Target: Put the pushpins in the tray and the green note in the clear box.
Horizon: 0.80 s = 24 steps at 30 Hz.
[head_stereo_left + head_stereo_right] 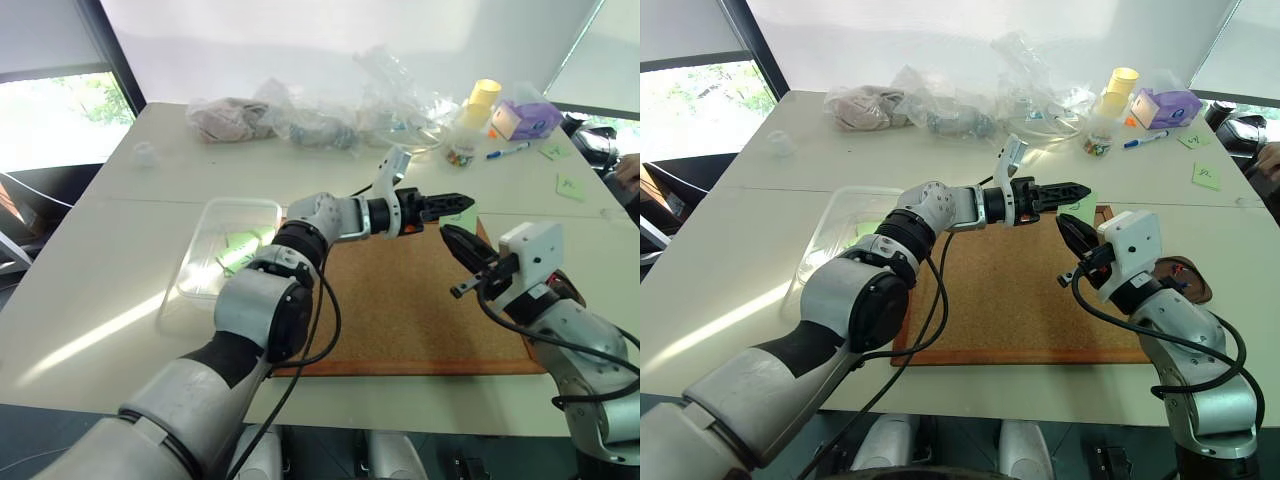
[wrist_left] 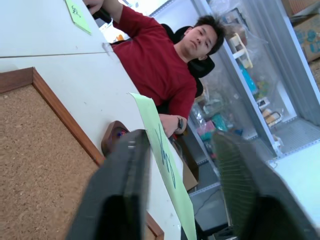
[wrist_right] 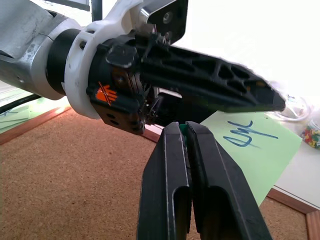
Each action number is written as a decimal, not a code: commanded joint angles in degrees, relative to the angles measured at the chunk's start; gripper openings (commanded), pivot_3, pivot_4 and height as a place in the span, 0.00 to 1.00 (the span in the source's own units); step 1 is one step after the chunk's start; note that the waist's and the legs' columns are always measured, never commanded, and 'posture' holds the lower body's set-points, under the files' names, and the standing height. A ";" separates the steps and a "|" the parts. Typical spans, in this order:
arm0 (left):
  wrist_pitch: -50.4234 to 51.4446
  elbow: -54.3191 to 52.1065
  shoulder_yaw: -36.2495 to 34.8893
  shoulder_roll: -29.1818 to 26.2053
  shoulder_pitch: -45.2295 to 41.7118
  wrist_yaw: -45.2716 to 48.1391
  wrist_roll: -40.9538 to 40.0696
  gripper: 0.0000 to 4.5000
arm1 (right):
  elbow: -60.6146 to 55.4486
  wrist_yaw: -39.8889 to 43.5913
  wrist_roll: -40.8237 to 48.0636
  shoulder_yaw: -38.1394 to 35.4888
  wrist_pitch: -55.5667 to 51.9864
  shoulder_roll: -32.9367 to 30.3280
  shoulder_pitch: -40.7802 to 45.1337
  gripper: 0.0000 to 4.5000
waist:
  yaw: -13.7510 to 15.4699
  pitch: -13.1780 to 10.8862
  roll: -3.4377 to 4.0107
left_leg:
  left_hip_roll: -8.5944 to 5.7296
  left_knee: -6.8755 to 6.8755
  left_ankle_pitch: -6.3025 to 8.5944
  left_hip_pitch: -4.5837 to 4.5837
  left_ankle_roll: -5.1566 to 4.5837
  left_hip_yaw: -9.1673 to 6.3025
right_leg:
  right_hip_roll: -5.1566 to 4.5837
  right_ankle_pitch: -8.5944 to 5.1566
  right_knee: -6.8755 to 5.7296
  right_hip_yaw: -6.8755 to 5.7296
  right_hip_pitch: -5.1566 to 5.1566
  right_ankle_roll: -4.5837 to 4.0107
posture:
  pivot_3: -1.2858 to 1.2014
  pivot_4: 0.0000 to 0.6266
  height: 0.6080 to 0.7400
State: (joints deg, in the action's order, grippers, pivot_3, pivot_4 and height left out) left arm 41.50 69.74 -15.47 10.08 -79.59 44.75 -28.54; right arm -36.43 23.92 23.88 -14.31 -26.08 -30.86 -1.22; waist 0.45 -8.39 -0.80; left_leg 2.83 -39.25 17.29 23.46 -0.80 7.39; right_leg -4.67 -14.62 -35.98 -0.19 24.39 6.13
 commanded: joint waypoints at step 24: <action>-4.57 -8.54 7.74 -1.45 6.87 4.63 9.49 0.01 | 8.37 -13.82 4.74 -18.48 -4.50 7.73 -0.71 0.00 | 0.30 0.02 -0.01 | -0.01 -0.01 0.00 0.01 0.00 0.03 | -0.02 0.01 0.01 0.00 -0.02 0.00 | 0.52 0.24 0.98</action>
State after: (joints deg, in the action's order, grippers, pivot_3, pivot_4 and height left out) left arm 36.32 65.97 -10.09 8.81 -73.62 46.11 -19.95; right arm -31.70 12.18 28.02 -28.52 -29.11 -22.82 -1.51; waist 0.74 -8.37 -0.81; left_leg 2.82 -39.26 17.29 23.47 -0.80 7.46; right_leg -4.70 -14.62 -35.96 -0.20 24.35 6.13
